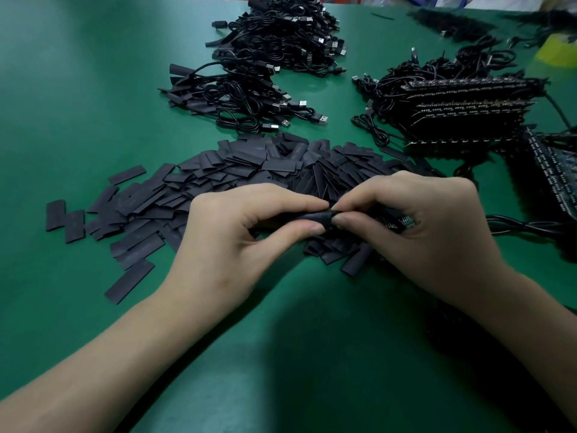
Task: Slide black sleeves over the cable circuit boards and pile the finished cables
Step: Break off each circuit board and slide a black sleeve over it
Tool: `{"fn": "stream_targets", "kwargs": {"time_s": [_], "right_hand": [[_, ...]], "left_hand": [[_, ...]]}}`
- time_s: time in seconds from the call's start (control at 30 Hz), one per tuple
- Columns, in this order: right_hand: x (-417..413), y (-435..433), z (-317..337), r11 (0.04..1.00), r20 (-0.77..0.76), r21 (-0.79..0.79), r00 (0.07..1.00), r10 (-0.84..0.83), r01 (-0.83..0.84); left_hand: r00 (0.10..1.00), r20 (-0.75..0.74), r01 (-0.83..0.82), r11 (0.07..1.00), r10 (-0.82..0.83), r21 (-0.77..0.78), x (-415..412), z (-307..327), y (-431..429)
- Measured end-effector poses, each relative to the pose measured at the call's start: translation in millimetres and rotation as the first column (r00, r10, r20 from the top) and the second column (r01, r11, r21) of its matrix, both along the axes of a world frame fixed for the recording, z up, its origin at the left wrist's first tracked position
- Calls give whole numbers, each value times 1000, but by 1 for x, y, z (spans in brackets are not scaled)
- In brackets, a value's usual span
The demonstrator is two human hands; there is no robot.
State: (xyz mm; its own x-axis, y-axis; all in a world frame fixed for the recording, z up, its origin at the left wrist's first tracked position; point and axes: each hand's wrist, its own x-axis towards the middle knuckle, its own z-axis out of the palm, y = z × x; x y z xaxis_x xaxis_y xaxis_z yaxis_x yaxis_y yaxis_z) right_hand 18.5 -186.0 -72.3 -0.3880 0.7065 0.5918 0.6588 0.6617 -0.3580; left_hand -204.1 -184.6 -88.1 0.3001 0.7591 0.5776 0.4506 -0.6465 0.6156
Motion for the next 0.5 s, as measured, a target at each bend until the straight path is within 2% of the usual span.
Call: {"fn": "stream_targets", "kwargs": {"time_s": [0.1,0.33,0.5], "right_hand": [[-2,0,-1,1000,15,6,1000,6,-6],[2,3,4,997,-65,-67,998,25,-30],[1,4,1,996,-103,-87,995,-9,0]], "left_hand": [[1000,5,1,1000,-1,-8,0,0,-1],[994,95,-48,992,59,-113,2,1,1],[936,319,-74,969,149,-235,3,-2,2]]}}
